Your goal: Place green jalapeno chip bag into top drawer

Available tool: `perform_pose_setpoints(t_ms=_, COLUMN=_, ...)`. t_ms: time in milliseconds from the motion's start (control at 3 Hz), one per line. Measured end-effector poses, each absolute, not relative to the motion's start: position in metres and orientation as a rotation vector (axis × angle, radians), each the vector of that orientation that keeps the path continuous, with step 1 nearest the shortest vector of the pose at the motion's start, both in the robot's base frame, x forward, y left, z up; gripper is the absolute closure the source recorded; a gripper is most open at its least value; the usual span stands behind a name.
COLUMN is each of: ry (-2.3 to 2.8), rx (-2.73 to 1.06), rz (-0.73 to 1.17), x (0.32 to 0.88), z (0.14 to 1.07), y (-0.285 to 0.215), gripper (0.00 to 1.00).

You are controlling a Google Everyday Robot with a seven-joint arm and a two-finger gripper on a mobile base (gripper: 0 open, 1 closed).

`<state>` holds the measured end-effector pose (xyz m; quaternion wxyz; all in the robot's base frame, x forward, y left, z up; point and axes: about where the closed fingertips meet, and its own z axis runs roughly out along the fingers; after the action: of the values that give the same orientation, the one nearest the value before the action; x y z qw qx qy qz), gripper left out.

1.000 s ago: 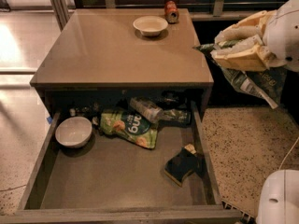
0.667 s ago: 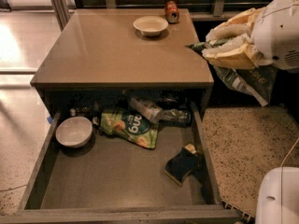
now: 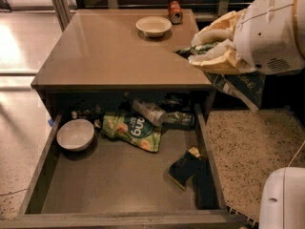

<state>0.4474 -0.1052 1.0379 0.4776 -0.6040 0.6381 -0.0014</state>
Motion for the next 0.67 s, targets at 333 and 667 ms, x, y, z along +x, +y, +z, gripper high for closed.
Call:
perform_pose_setpoints(t_ms=333, ry=1.533, rx=-1.528, rz=-0.01, x=0.4384, z=1.034, y=-0.0952, gripper=1.0)
perform_pose_setpoints(t_ms=667, ry=1.533, rx=-1.528, rz=-0.01, x=0.4384, z=1.0341, y=-0.0951, gripper=1.0)
